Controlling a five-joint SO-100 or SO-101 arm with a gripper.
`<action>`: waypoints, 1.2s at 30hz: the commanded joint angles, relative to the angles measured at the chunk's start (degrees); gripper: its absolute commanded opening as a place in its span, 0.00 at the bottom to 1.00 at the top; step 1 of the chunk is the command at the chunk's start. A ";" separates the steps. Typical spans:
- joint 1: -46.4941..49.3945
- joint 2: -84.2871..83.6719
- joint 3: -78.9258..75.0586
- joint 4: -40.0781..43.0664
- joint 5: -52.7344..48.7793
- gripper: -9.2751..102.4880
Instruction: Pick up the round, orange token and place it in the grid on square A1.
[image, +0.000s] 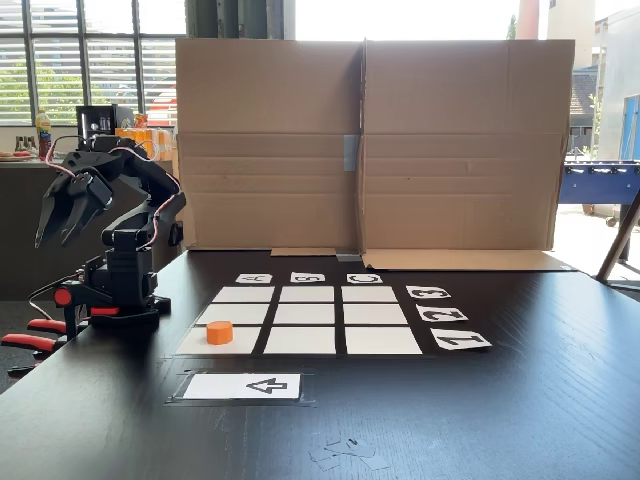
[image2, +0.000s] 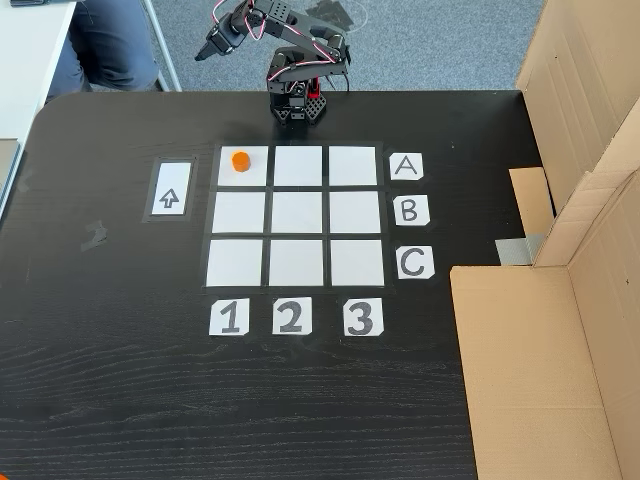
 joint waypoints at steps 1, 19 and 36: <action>3.43 2.55 4.31 -0.97 -2.72 0.14; 4.92 19.95 22.15 -1.23 -4.04 0.08; 4.39 27.77 31.38 -5.10 -5.71 0.08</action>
